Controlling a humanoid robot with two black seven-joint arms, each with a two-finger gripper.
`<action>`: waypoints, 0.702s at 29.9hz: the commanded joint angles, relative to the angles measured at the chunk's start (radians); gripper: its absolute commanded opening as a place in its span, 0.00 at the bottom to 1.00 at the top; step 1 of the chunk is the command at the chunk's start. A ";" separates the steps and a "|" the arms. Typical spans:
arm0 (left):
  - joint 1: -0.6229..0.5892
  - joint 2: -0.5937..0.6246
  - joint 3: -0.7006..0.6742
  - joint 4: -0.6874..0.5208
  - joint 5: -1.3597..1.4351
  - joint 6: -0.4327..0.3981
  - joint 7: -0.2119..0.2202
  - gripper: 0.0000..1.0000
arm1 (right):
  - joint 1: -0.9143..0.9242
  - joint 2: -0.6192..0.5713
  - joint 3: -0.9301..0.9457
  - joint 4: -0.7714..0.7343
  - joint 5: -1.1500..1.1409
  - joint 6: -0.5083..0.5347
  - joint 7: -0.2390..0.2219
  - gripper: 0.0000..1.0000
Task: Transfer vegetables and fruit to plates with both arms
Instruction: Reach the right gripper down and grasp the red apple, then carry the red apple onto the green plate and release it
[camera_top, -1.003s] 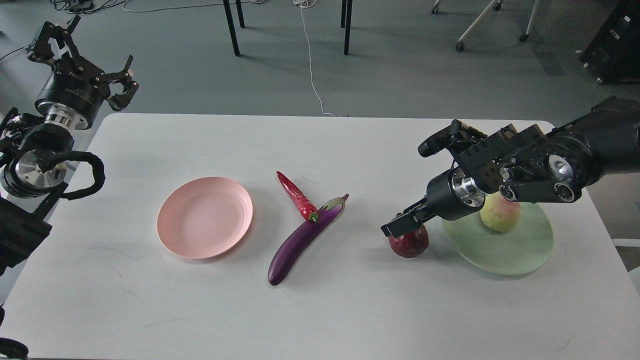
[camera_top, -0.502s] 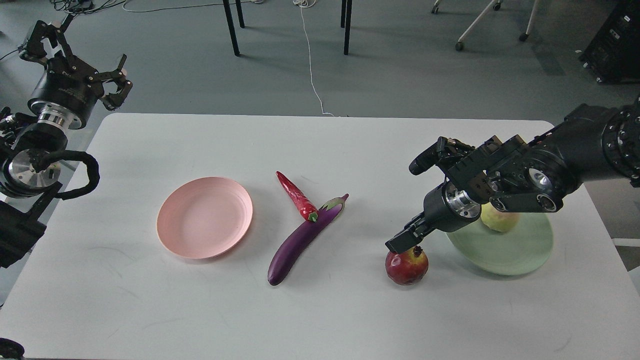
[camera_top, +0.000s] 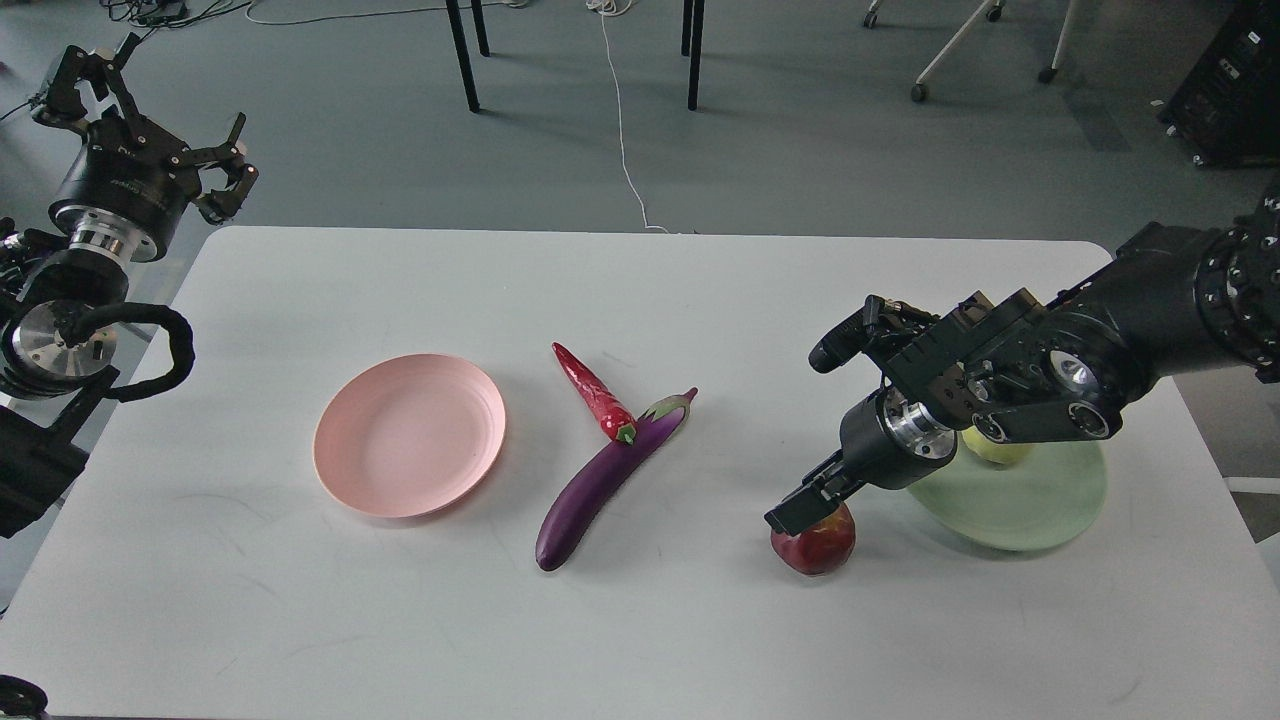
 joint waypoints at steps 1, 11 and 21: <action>0.000 0.001 0.000 0.004 0.000 -0.013 0.000 0.98 | 0.005 -0.004 -0.003 0.033 -0.001 0.002 0.000 0.96; 0.000 0.008 0.000 0.029 0.000 -0.022 0.000 0.98 | -0.002 0.001 -0.024 0.047 -0.021 0.002 0.000 0.81; 0.000 0.011 0.000 0.029 0.000 -0.022 -0.012 0.98 | 0.040 -0.016 -0.023 0.047 -0.074 -0.004 0.000 0.44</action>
